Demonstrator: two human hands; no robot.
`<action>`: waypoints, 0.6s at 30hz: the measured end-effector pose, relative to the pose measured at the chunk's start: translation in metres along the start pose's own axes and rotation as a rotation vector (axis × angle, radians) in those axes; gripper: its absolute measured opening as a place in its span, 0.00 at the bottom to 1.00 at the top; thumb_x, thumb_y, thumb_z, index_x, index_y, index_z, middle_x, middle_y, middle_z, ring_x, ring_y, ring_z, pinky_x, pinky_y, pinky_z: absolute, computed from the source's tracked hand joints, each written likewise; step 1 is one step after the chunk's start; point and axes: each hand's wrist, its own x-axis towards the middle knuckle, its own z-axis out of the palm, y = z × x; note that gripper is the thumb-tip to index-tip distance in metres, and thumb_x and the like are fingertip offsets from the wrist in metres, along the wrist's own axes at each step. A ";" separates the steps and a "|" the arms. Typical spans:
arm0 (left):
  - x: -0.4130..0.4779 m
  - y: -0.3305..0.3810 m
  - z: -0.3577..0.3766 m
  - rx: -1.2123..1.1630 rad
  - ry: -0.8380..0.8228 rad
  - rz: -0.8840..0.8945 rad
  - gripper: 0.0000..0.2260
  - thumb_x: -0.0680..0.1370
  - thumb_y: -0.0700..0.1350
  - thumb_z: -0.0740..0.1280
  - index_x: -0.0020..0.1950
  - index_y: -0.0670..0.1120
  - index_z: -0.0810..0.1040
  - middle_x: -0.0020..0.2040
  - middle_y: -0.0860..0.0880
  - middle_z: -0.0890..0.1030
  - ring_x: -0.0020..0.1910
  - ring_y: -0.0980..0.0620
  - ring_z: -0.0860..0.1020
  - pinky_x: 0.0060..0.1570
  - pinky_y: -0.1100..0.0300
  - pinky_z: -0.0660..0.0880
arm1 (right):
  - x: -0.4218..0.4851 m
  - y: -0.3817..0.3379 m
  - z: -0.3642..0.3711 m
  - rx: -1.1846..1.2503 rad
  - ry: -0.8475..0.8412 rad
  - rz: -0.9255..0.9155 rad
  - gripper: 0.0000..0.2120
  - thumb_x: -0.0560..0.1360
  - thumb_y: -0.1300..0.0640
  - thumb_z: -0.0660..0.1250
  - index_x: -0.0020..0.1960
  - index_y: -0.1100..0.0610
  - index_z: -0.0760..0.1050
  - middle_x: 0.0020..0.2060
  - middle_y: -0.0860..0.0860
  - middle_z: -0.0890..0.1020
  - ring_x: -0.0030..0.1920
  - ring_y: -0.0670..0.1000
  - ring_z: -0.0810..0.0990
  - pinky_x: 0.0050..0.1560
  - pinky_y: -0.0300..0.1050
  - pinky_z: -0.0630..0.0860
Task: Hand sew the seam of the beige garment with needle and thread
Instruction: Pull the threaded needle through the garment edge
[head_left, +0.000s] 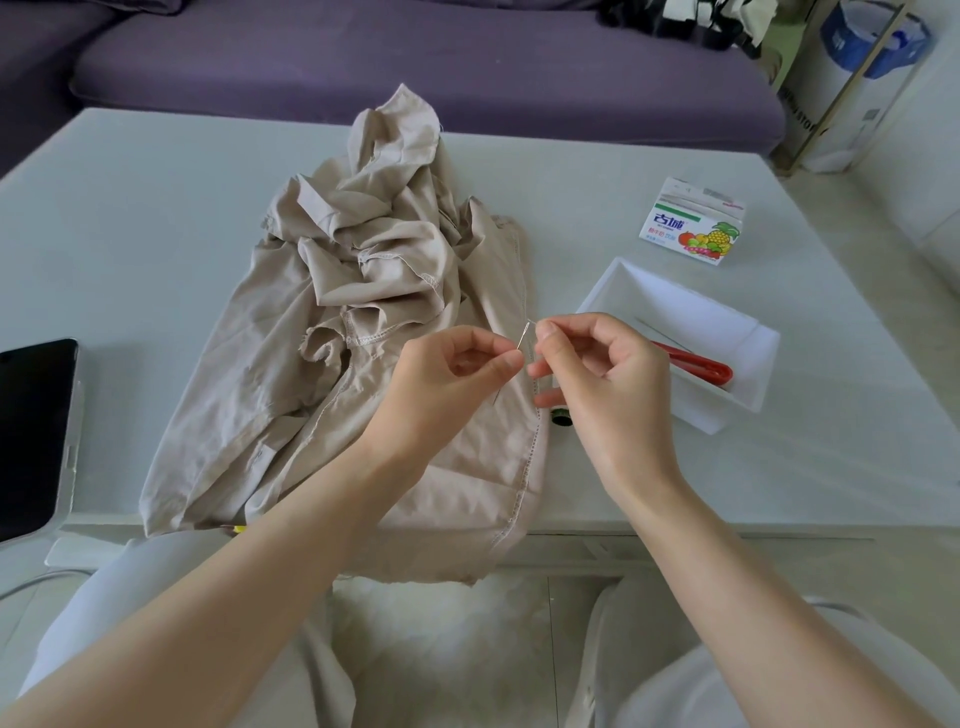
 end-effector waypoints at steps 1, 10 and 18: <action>0.000 0.000 0.000 -0.007 -0.004 -0.001 0.03 0.75 0.42 0.70 0.44 0.43 0.81 0.36 0.51 0.81 0.35 0.60 0.76 0.37 0.72 0.71 | 0.000 -0.001 0.000 0.006 -0.002 0.005 0.05 0.75 0.64 0.67 0.42 0.58 0.77 0.29 0.47 0.81 0.32 0.45 0.81 0.28 0.37 0.76; -0.001 0.000 0.001 -0.049 0.002 -0.019 0.03 0.75 0.42 0.70 0.44 0.42 0.81 0.36 0.51 0.81 0.36 0.59 0.77 0.39 0.71 0.73 | -0.002 0.001 0.002 -0.007 0.005 0.011 0.05 0.76 0.65 0.65 0.41 0.59 0.74 0.32 0.52 0.83 0.34 0.47 0.83 0.30 0.39 0.77; -0.002 0.003 0.000 -0.076 -0.040 -0.026 0.04 0.75 0.41 0.69 0.44 0.42 0.81 0.37 0.50 0.82 0.37 0.58 0.78 0.41 0.70 0.73 | -0.004 0.002 0.002 -0.025 0.005 -0.028 0.08 0.75 0.65 0.65 0.40 0.55 0.73 0.30 0.47 0.82 0.34 0.47 0.82 0.30 0.37 0.76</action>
